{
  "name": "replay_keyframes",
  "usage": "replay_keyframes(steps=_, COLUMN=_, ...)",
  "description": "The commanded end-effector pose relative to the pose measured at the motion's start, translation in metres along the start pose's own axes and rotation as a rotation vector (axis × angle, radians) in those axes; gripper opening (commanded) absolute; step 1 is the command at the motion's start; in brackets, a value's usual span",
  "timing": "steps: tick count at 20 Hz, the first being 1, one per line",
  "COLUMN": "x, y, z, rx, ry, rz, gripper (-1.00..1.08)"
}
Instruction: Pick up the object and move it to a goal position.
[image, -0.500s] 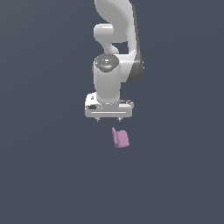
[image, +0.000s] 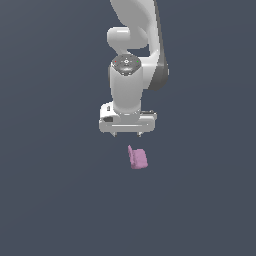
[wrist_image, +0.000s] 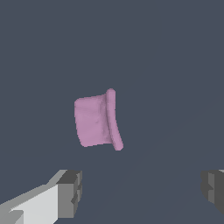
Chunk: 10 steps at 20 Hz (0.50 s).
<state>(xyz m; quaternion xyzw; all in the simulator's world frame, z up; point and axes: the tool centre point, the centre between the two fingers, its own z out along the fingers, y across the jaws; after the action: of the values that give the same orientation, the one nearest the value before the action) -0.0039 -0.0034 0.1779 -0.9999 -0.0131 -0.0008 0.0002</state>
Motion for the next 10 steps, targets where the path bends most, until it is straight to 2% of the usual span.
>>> replay_keyframes(steps=1, x=0.0, y=-0.002, z=-0.004, rx=0.0, ry=0.001, rz=-0.005, gripper=1.0)
replay_keyframes(steps=10, x=0.007, y=-0.007, z=0.014, rx=-0.002, ry=0.0, rz=-0.03, gripper=1.0)
